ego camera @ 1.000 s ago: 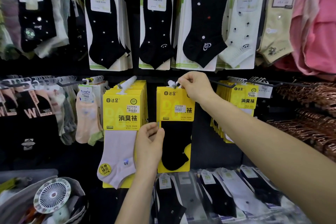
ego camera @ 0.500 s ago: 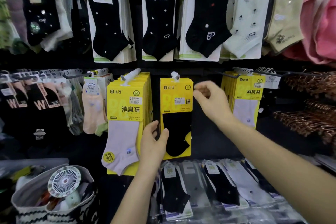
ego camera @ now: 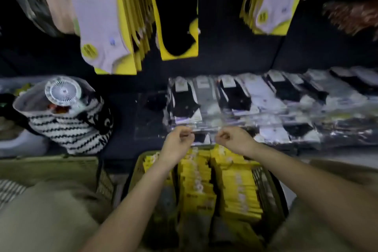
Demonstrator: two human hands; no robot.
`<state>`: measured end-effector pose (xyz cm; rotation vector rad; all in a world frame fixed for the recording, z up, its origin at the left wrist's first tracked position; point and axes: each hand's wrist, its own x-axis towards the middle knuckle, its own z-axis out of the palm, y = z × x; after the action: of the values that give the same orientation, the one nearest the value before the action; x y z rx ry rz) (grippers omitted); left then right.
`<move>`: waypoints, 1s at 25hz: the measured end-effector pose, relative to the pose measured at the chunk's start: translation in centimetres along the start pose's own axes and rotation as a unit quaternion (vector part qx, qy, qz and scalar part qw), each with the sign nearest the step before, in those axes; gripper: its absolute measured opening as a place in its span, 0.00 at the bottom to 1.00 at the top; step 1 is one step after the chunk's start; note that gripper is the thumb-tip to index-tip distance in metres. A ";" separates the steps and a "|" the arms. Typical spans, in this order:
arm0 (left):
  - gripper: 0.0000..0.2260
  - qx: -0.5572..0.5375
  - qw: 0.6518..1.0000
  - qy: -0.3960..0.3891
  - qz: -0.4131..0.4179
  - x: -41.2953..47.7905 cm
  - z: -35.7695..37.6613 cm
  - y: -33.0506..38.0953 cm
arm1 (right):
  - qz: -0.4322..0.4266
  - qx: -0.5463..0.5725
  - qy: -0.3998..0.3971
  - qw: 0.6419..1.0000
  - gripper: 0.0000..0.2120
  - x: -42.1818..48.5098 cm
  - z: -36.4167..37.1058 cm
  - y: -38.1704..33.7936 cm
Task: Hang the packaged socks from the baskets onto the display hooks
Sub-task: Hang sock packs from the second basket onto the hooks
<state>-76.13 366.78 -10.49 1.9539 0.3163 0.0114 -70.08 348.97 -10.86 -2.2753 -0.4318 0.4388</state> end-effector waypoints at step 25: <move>0.38 0.047 0.947 -0.228 -0.223 -5.8 4.4 -16.2 | 0.041 -0.327 -0.180 0.927 0.34 -5.2 11.7 5.0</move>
<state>-84.54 367.34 -26.13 1.8708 0.4474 -0.7507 -78.94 350.76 -21.23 -2.8682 -0.7590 0.8680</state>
